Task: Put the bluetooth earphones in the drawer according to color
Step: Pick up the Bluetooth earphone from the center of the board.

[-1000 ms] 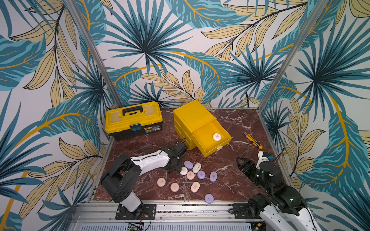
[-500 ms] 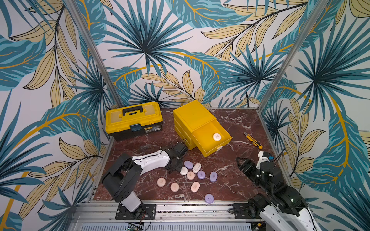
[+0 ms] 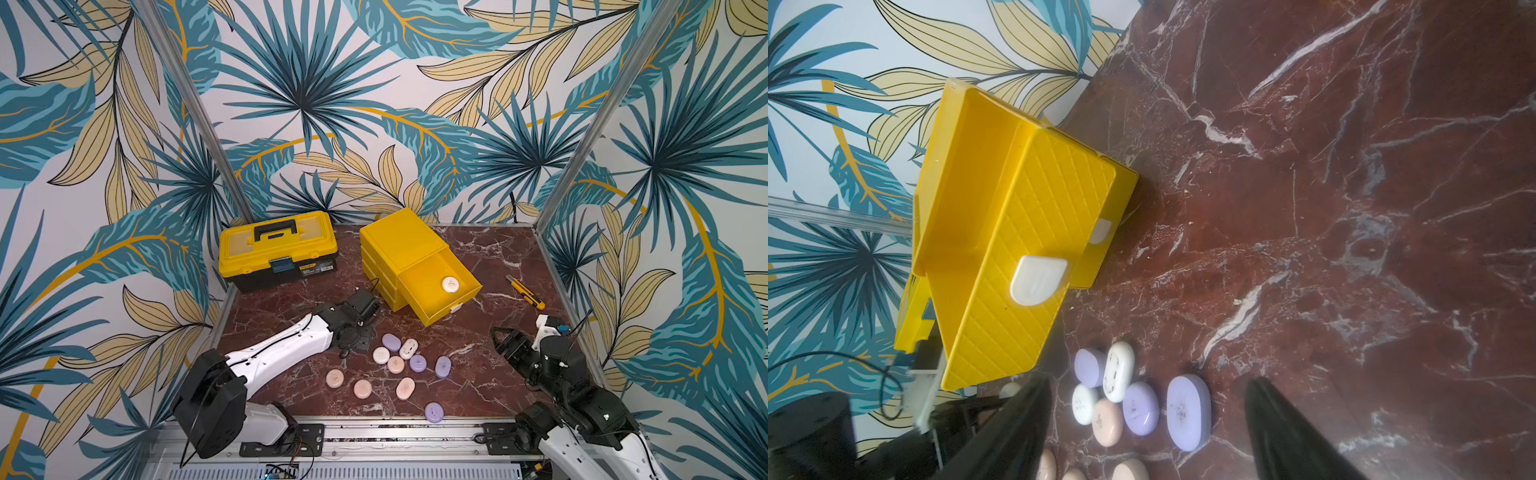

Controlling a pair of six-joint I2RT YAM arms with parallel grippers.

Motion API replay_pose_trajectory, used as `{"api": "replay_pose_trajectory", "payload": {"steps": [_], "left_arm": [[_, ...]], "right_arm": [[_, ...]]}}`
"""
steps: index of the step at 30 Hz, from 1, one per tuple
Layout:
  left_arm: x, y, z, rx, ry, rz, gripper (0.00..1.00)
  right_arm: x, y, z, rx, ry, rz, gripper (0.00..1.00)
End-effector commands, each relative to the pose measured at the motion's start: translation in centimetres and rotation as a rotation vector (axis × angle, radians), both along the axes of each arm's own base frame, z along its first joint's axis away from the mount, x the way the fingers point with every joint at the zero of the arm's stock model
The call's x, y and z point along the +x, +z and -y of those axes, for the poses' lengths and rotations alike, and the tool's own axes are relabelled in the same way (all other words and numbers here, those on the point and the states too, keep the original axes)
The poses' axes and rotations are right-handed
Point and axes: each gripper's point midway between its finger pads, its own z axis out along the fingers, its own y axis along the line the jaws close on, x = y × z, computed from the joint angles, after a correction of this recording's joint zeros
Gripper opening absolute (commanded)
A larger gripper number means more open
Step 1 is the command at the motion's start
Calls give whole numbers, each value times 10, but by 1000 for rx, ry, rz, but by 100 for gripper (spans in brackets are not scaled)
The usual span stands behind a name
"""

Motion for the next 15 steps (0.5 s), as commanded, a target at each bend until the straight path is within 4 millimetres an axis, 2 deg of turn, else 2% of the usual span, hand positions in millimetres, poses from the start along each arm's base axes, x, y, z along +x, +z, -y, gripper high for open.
{"api": "replay_pose_trajectory", "payload": {"steps": [1,5,9,12,15], "left_arm": [[6,60,-2,-10,-24,116,46],[7,113,8,-36,-60,209,45],[12,159,33,-86,-121,293,44],[20,185,57,-103,-171,340,44],[31,202,84,-110,-224,372,44]], "right_arm": [[1,0,2,0,-15,5,78],[2,-2,3,-4,-22,2,78],[3,-3,3,4,-24,3,78],[3,-2,2,10,-20,7,78],[2,-3,2,10,-18,10,78]]}}
